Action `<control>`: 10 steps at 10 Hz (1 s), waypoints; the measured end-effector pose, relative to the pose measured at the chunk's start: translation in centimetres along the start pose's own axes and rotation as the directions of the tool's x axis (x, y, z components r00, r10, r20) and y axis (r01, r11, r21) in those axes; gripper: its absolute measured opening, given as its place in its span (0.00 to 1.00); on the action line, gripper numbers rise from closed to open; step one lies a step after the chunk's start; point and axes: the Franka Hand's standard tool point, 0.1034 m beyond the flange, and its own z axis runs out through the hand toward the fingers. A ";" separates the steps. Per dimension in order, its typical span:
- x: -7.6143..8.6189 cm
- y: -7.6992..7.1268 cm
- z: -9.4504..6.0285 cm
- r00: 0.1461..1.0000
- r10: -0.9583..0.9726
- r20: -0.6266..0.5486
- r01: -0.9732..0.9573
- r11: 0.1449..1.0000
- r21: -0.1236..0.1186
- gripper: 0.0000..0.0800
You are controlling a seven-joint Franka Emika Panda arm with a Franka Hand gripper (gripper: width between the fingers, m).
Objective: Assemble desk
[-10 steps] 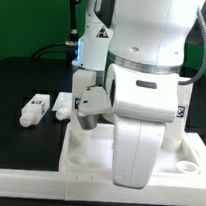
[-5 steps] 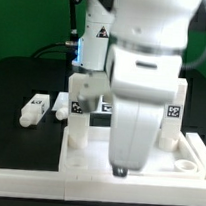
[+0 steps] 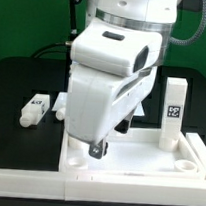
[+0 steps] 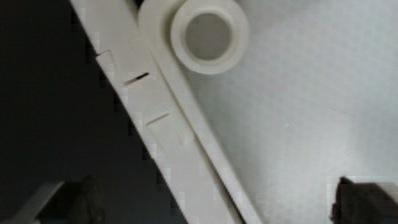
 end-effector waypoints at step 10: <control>-9.0 0.0 -5.6 0.740 0.670 0.060 -0.672 0.732 0.116 0.81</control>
Offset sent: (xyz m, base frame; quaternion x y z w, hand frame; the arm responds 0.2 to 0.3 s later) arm -0.0416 -0.0612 0.0587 0.0781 -0.0217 0.1725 0.9817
